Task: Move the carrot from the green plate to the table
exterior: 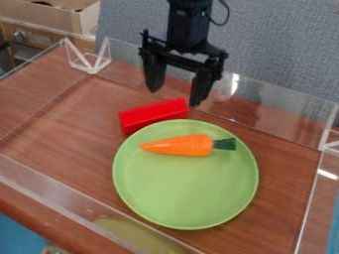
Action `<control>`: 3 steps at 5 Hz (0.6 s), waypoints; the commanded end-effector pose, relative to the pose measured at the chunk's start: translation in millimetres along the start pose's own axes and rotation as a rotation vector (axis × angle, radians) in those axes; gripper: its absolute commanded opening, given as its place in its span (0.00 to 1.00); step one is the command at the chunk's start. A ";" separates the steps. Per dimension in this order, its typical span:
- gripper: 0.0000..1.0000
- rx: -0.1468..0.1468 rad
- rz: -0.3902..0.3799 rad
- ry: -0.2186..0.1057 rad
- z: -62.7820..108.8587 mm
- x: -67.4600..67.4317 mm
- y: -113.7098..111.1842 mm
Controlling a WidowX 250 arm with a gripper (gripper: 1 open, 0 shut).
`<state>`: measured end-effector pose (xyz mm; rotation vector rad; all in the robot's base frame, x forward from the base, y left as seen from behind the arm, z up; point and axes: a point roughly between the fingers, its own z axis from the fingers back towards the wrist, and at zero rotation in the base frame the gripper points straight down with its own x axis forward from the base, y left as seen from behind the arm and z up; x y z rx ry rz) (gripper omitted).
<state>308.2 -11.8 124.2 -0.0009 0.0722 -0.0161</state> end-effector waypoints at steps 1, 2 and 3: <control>1.00 0.014 0.049 -0.049 7.7 -0.9 15.4; 1.00 0.016 0.005 -0.062 20.7 -6.7 19.6; 1.00 0.012 -0.043 -0.087 37.2 -11.1 16.0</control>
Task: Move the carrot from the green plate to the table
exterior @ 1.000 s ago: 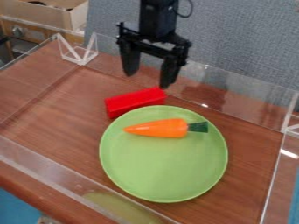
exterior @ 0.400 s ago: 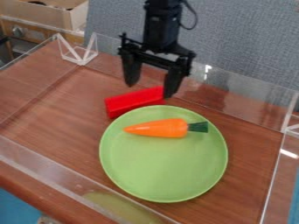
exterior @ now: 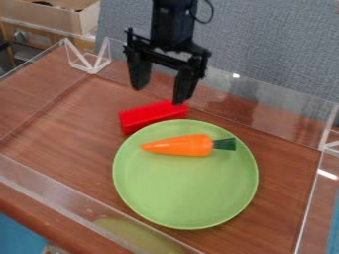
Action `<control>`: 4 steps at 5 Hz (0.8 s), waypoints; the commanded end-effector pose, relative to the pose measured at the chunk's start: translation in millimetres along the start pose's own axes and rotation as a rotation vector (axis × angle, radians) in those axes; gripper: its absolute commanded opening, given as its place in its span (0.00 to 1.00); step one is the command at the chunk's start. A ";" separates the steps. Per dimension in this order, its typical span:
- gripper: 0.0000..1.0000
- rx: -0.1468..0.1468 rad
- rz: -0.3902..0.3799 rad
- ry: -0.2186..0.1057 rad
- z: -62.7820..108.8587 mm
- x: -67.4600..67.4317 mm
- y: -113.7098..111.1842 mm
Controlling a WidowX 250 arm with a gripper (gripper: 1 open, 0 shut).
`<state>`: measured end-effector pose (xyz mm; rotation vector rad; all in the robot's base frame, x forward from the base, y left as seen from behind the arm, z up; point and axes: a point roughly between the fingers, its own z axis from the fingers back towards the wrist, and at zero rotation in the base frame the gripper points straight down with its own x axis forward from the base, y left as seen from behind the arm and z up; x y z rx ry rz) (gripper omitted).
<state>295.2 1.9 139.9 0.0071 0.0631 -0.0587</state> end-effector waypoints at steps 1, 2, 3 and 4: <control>1.00 -0.009 -0.044 -0.085 17.9 0.9 -3.2; 1.00 -0.015 -0.066 -0.068 4.8 0.7 -7.5; 1.00 -0.009 -0.082 -0.067 -2.0 2.8 -10.6; 1.00 0.000 -0.020 -0.075 -6.5 10.3 -5.1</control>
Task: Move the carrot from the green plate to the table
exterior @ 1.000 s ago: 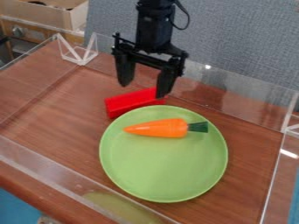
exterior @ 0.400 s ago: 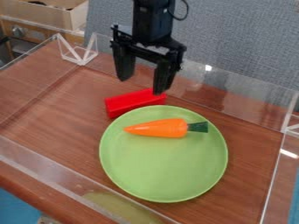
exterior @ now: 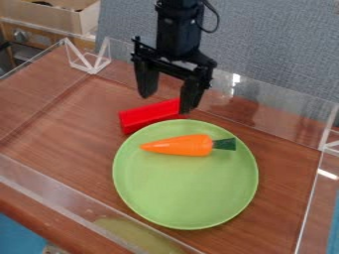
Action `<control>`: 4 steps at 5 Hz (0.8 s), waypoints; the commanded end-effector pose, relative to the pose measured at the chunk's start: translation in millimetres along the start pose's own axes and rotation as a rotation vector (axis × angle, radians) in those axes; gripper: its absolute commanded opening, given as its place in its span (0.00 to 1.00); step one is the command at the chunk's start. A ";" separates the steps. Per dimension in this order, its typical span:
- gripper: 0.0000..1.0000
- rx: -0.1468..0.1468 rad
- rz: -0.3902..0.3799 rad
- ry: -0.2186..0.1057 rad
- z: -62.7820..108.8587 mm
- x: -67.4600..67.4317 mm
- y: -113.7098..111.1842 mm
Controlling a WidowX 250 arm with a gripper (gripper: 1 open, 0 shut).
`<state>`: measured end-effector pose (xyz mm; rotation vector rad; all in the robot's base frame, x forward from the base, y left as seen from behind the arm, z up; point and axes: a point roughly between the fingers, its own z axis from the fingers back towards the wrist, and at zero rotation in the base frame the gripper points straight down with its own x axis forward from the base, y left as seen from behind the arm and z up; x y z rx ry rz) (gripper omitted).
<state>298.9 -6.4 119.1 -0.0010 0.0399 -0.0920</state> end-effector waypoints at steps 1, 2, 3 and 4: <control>1.00 0.019 0.076 -0.057 9.5 11.8 13.2; 1.00 0.017 0.170 -0.067 16.5 12.4 21.9; 1.00 0.011 0.218 -0.085 24.5 9.1 23.4; 1.00 0.007 0.249 -0.090 27.0 9.5 22.4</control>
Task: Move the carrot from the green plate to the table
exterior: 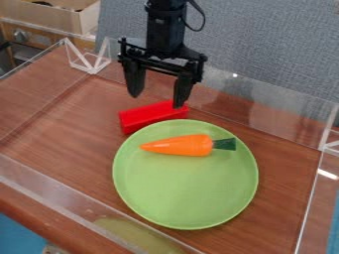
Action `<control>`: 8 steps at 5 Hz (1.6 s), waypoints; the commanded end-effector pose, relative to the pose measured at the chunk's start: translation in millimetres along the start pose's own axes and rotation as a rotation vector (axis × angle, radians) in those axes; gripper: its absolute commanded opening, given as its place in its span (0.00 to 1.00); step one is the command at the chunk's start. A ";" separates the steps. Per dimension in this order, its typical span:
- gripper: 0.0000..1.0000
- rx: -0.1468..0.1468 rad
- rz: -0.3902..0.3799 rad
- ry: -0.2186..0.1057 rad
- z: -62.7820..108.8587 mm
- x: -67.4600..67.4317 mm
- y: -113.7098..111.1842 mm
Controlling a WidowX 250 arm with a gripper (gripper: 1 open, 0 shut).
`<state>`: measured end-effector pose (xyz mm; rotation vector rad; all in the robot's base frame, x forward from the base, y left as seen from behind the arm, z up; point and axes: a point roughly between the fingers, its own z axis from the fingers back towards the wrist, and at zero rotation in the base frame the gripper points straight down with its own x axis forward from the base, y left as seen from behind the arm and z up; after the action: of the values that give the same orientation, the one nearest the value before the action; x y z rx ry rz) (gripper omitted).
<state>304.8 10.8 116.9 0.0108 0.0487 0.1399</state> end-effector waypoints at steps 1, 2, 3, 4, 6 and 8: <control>1.00 -0.017 -0.047 -0.105 32.0 2.5 1.0; 1.00 -0.011 -0.105 -0.082 36.7 -4.2 10.4; 1.00 -0.013 -0.163 -0.071 44.4 -9.0 18.1; 1.00 -0.026 -0.157 -0.079 38.5 -4.7 15.3; 1.00 -0.028 -0.211 -0.065 22.4 2.1 17.8; 1.00 -0.029 -0.057 -0.052 34.0 -5.8 -4.7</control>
<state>295.0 4.8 127.6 -0.0169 0.0785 0.0812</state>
